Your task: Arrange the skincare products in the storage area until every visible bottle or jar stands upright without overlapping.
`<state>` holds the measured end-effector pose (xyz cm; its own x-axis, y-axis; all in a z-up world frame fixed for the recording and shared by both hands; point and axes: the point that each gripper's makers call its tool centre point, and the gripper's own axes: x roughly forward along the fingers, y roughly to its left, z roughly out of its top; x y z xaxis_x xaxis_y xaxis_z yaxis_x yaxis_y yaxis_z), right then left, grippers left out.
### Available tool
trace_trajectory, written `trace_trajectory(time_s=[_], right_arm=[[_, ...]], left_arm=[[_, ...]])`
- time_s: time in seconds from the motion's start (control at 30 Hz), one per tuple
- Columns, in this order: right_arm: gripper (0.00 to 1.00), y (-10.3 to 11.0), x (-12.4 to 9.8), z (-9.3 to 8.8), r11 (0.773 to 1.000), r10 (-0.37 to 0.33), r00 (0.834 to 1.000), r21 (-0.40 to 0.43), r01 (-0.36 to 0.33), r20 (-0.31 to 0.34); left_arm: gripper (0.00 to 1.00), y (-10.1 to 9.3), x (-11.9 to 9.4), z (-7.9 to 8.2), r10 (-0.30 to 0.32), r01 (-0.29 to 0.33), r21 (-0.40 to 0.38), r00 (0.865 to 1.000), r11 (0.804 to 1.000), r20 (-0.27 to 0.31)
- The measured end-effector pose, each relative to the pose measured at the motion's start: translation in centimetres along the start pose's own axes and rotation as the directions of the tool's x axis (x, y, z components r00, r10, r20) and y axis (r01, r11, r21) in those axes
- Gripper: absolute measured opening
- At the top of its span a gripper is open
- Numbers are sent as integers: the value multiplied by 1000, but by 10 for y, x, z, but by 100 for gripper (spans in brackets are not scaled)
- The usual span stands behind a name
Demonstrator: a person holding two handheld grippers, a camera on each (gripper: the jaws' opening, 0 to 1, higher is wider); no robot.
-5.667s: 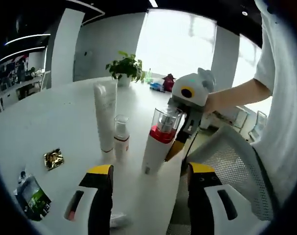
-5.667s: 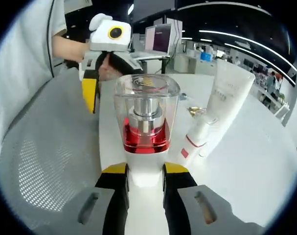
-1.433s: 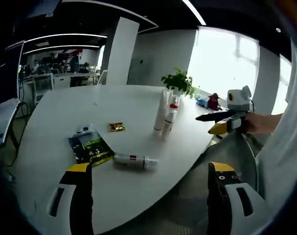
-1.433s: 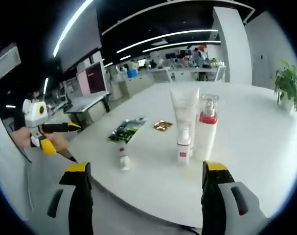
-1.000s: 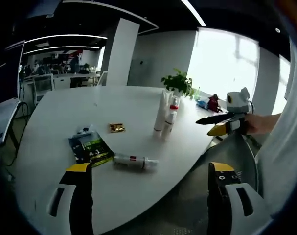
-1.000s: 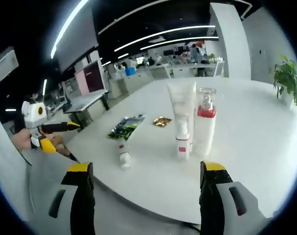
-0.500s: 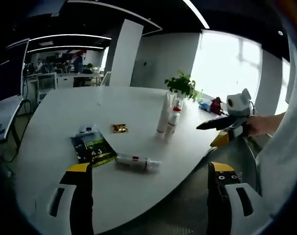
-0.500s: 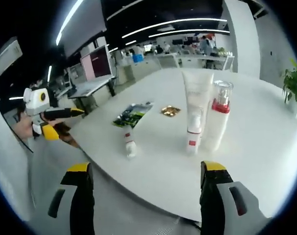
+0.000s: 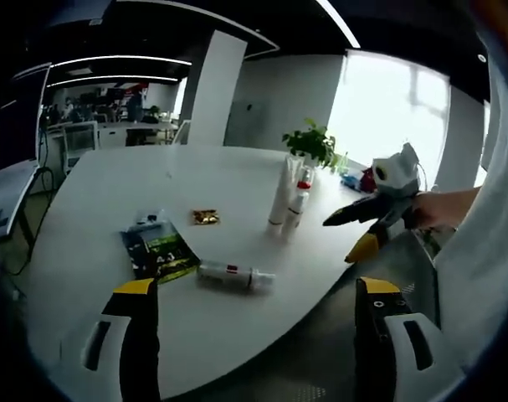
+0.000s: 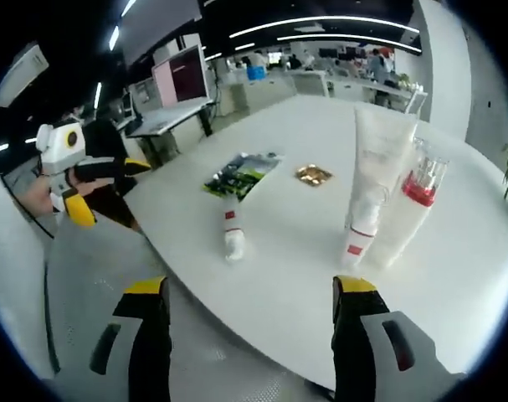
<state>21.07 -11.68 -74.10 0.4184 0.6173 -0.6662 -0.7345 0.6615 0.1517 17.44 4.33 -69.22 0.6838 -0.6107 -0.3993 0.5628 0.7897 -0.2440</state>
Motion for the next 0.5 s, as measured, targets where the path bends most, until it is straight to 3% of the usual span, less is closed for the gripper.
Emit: trace_trajectory(time_s=[0.17, 0.3, 0.5], right_arm=[[75, 17, 25, -1, 993, 46, 995, -104, -55, -84], [73, 29, 39, -2, 988, 77, 990, -122, -91, -115], [66, 30, 59, -9, 975, 79, 982, -190, -112, -174]], left_arm=[[90, 1, 1, -1, 0, 0, -11, 1000, 1000, -10], [90, 0, 1, -2, -3, 3, -23, 1000, 1000, -14], [91, 3, 1, -3, -8, 7, -58, 1000, 998, -15]])
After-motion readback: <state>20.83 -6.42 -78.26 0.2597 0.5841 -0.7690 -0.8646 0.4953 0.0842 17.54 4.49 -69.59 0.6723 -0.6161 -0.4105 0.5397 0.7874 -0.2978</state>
